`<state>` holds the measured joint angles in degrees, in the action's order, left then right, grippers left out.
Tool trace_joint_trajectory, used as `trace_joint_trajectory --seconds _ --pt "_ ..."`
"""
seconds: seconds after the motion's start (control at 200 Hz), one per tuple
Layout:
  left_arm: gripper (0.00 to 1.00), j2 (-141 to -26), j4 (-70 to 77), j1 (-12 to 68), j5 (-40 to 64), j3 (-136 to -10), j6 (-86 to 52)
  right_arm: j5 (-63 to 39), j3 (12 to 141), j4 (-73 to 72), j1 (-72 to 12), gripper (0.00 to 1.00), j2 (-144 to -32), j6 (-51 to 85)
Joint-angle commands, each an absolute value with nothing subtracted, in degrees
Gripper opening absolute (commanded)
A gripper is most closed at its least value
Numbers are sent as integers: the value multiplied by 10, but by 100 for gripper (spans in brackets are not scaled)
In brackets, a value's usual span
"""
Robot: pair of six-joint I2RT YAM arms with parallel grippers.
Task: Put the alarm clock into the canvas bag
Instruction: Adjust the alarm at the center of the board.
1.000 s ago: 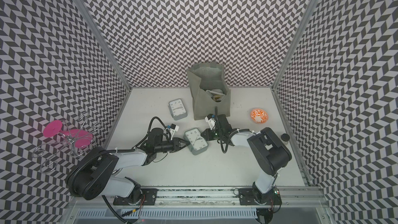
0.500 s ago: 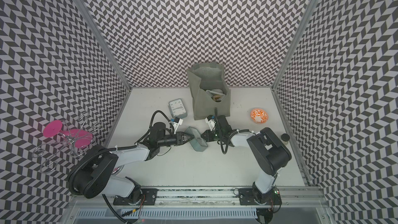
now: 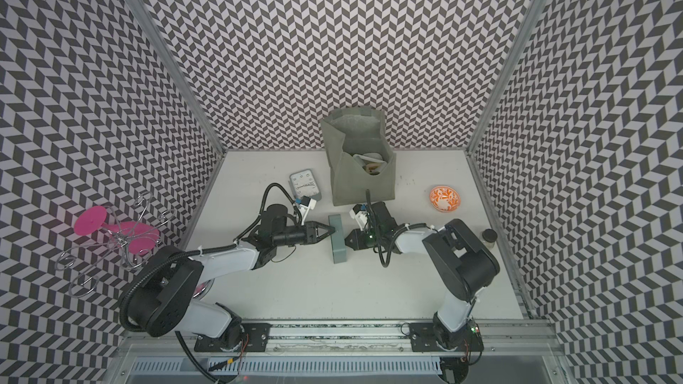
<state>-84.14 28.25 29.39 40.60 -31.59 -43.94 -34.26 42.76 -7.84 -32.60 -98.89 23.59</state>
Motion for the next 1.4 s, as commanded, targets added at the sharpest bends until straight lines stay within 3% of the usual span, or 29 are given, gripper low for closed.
trace_joint_trajectory --seconds 0.0,0.175,0.305,0.561,0.906,1.397 --pt "30 -837 235 296 396 -331 -418 -348 414 -89 -325 13 -963 237" --pt "40 -787 77 301 332 -390 -349 -326 384 -72 -285 13 -903 236" --pt "57 -755 -42 325 258 -435 -315 -311 348 -56 -245 14 -839 234" --pt "75 -792 -122 352 189 -471 -295 -355 323 -30 -251 14 -794 194" --pt "76 -846 -89 366 196 -484 -306 -431 310 -73 -307 11 -818 171" --pt "77 -852 -79 375 195 -503 -314 -457 328 -179 -383 8 -864 244"
